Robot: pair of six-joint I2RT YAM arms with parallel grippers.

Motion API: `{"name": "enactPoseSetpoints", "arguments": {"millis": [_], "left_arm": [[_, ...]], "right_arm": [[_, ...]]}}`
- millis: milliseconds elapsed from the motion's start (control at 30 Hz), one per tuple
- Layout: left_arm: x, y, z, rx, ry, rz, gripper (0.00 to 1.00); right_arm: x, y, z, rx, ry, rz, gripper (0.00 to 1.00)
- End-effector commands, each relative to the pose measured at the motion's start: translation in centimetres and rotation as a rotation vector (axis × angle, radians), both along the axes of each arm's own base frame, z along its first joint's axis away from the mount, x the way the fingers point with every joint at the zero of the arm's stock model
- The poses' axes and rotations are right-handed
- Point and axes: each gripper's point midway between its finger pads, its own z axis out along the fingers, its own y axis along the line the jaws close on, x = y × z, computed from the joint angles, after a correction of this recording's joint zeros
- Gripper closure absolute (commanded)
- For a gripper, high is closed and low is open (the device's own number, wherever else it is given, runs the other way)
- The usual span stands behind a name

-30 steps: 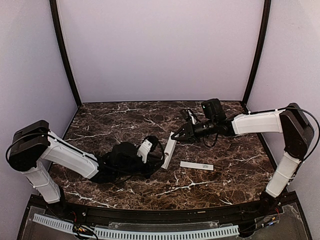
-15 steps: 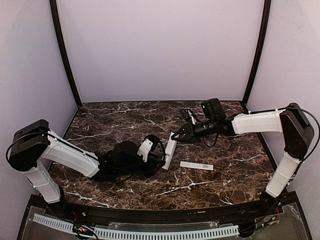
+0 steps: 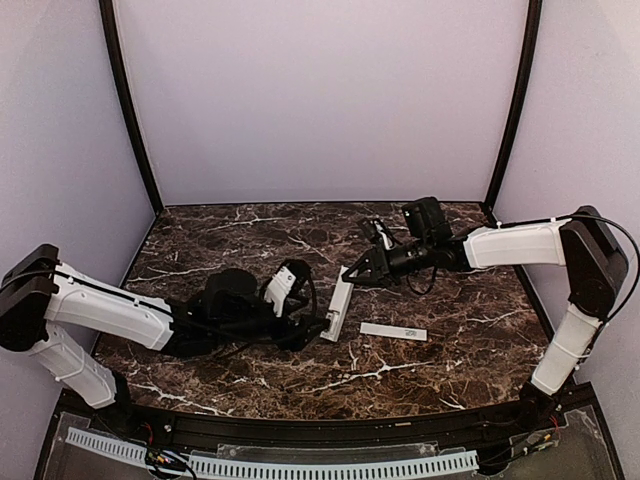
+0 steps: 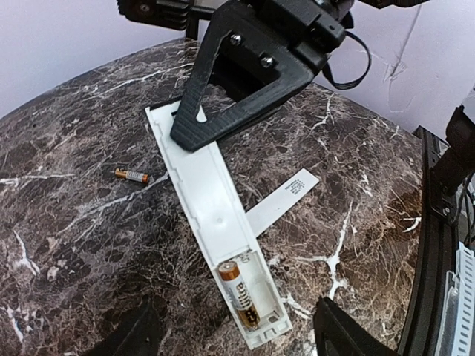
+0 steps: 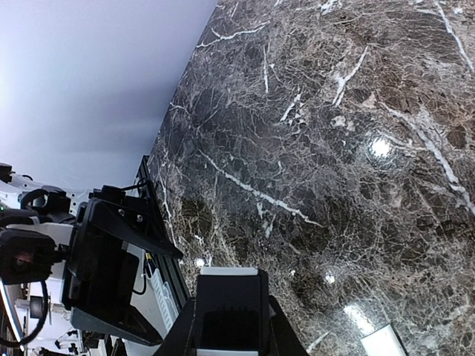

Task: Load the batteries into the remote control
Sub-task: Place the battery in the battery compartment.

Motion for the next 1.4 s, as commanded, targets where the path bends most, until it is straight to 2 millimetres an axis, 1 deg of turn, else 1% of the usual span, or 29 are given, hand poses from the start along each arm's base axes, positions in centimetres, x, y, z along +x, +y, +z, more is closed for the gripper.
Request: {"name": "enactPoseSetpoints", "arguments": {"millis": [0, 33, 67, 133, 167, 233, 333, 500, 700, 800, 933, 1200, 1367], "left_arm": [[-1.9, 1.8, 0.6, 0.048, -0.044, -0.113, 0.26], [-2.1, 2.3, 1.1, 0.065, -0.073, -0.132, 0.25], [-2.2, 2.6, 1.0, 0.083, -0.088, -0.138, 0.25], [-2.3, 3.3, 0.9, 0.140, -0.133, -0.150, 0.27], [-2.3, 3.7, 0.9, 0.168, -0.151, -0.156, 0.30], [-2.3, 4.0, 0.8, 0.190, -0.183, -0.166, 0.32], [-3.4, 3.8, 0.8, 0.206, -0.231, -0.249, 0.33], [-4.6, 3.7, -0.2, 0.261, -0.295, -0.363, 0.34], [-5.7, 2.8, -1.1, 0.279, -0.340, -0.451, 0.41], [-5.9, 2.3, -1.9, 0.304, -0.343, -0.482, 0.49], [-5.9, 1.5, -2.2, 0.326, -0.365, -0.513, 0.58], [-5.3, 0.6, -2.5, 0.360, -0.408, -0.534, 0.65], [-5.3, 0.1, -2.9, 0.377, -0.414, -0.556, 0.68]], "right_arm": [[-0.1, 0.7, 1.1, 0.066, -0.059, 0.059, 1.00], [-0.1, 0.8, 1.0, 0.071, -0.058, 0.064, 1.00], [-0.3, 0.9, 0.9, 0.077, -0.059, 0.075, 1.00], [-0.7, 1.3, 0.7, 0.087, -0.058, 0.098, 1.00], [-0.9, 1.5, 0.6, 0.088, -0.058, 0.111, 1.00], [-1.4, 2.0, 0.1, 0.086, -0.051, 0.137, 1.00], [-2.1, 2.7, -0.5, 0.086, -0.045, 0.175, 1.00], [-2.9, 3.4, -1.6, 0.078, -0.032, 0.222, 1.00], [-3.3, 3.8, -2.5, 0.072, -0.019, 0.249, 1.00], [-3.5, 4.0, -2.8, 0.071, -0.013, 0.260, 1.00], [-3.6, 4.0, -3.2, 0.064, -0.006, 0.265, 1.00], [-3.8, 4.2, -3.9, 0.051, 0.005, 0.271, 1.00], [-3.9, 4.3, -4.2, 0.045, 0.011, 0.273, 1.00]]}}
